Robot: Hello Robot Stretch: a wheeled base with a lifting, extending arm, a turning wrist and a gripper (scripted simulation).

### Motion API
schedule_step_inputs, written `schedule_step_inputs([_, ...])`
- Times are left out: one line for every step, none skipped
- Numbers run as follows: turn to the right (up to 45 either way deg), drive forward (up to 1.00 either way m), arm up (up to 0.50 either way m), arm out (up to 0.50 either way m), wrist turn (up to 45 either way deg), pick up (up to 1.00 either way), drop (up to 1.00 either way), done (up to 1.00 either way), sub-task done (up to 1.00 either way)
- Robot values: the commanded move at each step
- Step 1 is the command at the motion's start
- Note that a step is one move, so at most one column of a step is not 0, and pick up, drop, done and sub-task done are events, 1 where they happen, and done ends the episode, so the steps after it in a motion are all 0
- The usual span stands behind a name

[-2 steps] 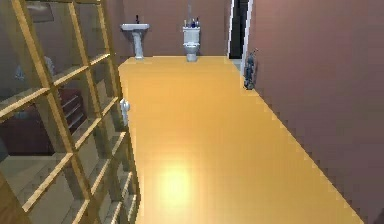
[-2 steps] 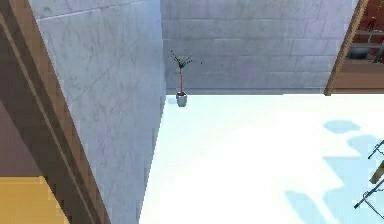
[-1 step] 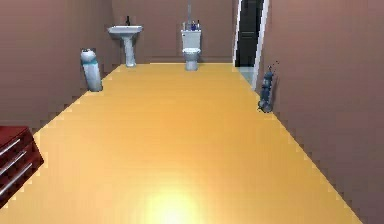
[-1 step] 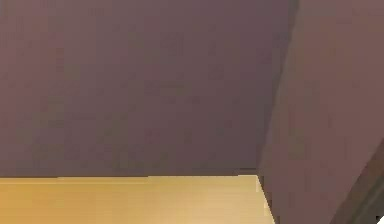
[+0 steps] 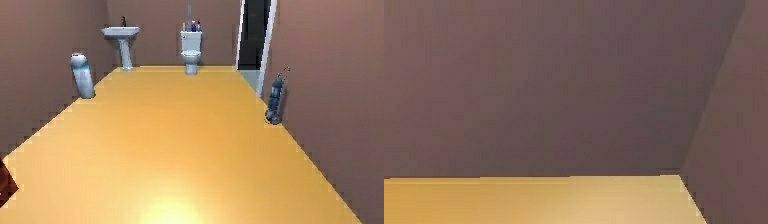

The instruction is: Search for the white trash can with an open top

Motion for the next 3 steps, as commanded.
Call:
schedule_step_inputs([-18.0, 0.0, 0.0, 0.0, 0.0, 0.0, 0.0, 0.0, 0.0])
schedule_step_inputs([0.0, 1.0, 0.0, 0.0, 0.0, 0.0, 0.0, 0.0, 0.0])
schedule_step_inputs([0.0, 1.0, 0.0, 0.0, 0.0, 0.0, 0.0, 0.0, 0.0])
